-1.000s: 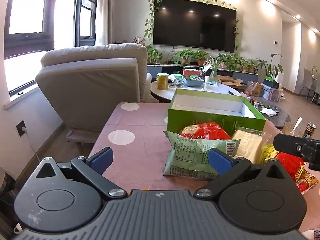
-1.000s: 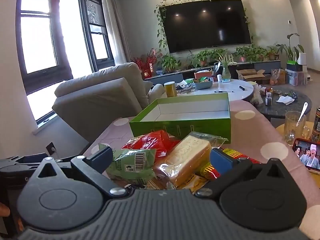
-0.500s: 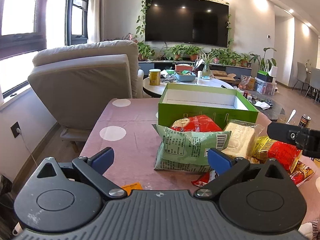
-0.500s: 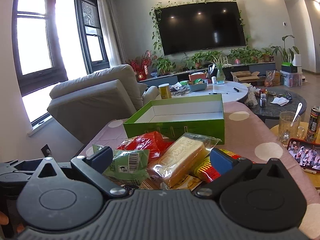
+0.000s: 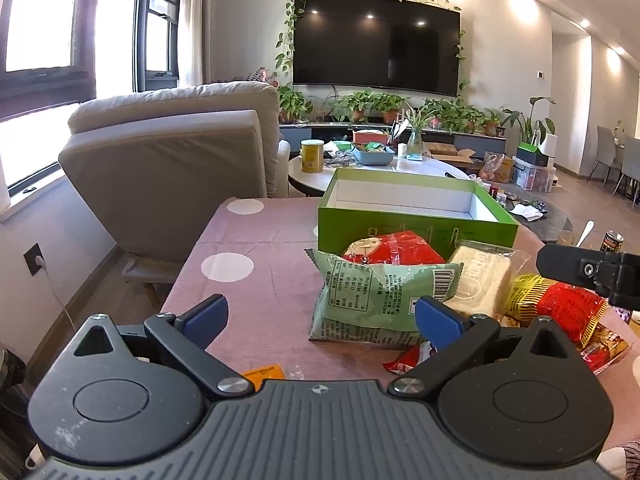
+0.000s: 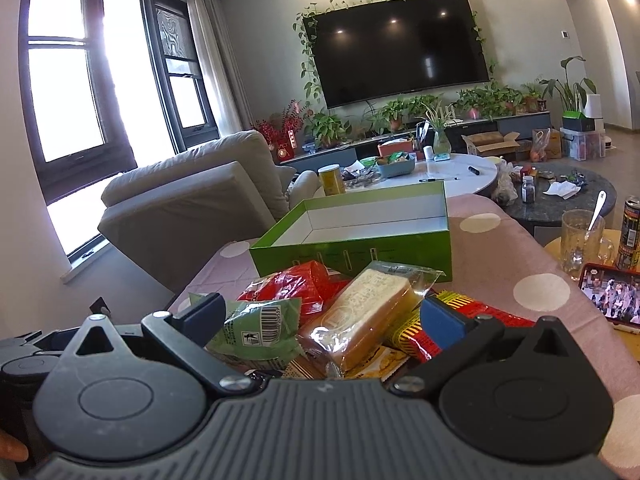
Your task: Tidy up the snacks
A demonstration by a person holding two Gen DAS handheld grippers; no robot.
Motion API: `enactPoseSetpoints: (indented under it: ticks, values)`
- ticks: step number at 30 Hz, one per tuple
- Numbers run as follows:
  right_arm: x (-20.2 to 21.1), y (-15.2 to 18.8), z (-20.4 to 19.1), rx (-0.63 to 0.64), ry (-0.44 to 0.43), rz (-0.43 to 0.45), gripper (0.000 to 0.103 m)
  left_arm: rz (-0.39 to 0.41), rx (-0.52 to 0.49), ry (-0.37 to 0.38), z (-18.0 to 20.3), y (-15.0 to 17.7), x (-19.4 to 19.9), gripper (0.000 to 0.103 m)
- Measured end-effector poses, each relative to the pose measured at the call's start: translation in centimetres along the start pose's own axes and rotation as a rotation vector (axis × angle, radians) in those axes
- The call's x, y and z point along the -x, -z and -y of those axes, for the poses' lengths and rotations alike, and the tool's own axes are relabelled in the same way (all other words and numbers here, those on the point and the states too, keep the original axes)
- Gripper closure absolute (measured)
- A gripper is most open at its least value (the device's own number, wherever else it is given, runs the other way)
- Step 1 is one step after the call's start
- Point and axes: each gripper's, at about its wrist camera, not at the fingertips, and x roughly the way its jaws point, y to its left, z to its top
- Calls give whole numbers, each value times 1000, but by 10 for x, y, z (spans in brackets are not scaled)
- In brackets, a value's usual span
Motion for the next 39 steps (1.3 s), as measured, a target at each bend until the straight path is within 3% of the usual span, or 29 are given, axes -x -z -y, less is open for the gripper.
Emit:
enactPoseSetpoints:
  ticks: [39]
  values:
    - [-4,-1,0,9,22,-45,36,-23,-21,34,6,0,-1,7]
